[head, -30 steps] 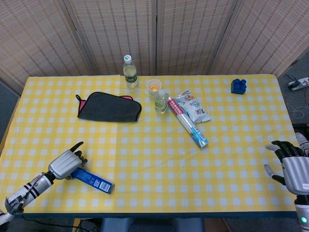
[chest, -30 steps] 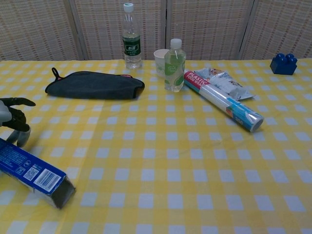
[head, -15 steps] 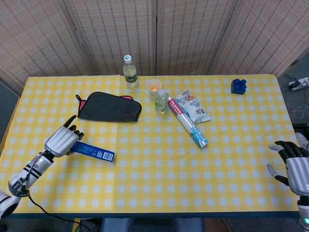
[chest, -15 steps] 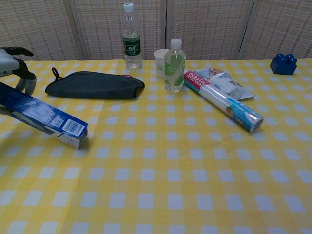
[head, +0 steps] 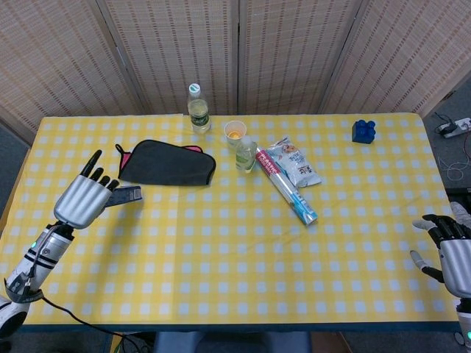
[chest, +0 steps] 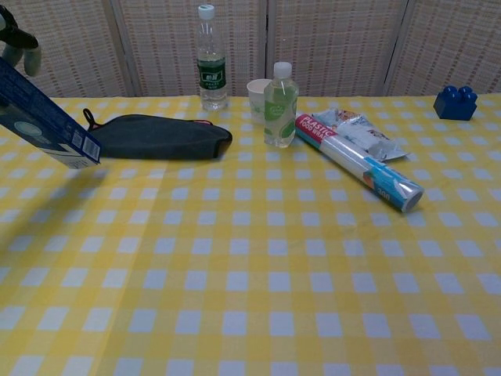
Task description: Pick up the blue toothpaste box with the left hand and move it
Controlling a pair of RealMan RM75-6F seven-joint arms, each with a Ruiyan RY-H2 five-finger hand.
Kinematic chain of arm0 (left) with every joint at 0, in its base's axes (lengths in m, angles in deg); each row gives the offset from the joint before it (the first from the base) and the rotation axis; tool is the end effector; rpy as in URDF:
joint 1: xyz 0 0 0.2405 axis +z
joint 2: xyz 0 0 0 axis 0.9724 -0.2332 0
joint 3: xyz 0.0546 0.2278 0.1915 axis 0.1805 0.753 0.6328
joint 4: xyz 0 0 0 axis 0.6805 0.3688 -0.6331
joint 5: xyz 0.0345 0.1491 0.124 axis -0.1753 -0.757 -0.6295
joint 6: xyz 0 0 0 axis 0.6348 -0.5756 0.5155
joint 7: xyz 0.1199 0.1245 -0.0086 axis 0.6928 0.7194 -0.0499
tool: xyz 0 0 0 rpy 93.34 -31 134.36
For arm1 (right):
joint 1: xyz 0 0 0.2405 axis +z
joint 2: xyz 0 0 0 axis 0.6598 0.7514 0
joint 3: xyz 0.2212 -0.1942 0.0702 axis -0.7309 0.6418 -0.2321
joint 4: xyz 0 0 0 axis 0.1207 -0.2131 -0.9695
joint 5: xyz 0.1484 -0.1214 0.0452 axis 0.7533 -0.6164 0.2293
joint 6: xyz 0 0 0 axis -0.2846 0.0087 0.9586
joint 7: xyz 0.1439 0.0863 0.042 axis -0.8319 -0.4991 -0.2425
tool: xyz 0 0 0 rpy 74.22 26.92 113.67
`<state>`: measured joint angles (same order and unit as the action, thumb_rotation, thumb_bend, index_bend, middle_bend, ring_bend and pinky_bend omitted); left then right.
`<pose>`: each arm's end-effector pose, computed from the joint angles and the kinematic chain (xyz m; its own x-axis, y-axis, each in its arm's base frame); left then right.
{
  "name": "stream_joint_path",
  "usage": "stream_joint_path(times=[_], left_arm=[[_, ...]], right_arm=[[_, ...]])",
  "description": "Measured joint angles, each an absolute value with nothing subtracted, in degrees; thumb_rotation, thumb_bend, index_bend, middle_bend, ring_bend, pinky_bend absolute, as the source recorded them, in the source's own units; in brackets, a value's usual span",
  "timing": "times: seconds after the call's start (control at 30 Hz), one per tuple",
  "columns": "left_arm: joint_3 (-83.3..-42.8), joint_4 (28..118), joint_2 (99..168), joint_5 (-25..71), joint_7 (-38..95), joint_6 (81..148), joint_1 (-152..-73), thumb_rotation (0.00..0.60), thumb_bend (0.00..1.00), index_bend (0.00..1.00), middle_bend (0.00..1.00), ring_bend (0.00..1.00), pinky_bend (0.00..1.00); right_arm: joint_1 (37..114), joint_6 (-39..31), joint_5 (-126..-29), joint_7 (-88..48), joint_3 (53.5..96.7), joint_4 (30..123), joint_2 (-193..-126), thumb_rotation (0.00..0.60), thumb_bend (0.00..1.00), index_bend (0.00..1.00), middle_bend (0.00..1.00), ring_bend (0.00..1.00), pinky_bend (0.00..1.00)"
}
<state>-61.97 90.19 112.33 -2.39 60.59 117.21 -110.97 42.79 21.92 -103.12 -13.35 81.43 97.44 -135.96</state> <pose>-0.2158 0.3788 0.1753 0.8482 -0.2542 0.4647 0.3611 -0.3643 -0.8584 -0.3382 -0.1949 0.2292 0.5081 0.0775 0.8578 -0.8608 0.0112 0.5089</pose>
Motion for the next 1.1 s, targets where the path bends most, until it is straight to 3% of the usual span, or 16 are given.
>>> stream_joint_path(times=[0.37, 0.77, 1.1], left_arm=[[-63.23, 94.54, 109.82, -0.84, 63.60, 119.04, -110.21, 0.600, 0.16, 0.48, 0.57, 0.34, 0.00], [-62.93, 97.09, 109.23, 1.04, 66.20, 117.51, -110.35, 0.600, 0.27, 0.46, 0.55, 0.34, 0.00], [-65.01, 97.97, 107.57, 0.73, 65.46, 122.03, -109.55, 0.600, 0.27, 0.46, 0.54, 0.34, 0.00]], right_arm=[[42.70, 21.69, -102.83, -14.42, 81.42, 96.43, -136.30, 0.600, 0.21, 0.31, 0.28, 0.21, 0.32], [42.47, 21.70, -102.51, -15.40, 81.41, 95.50, -136.51, 0.600, 0.21, 0.31, 0.28, 0.21, 0.32], [42.51, 21.65, -102.48, -15.74, 81.28, 95.19, -136.45, 0.600, 0.21, 0.31, 0.28, 0.21, 0.32]])
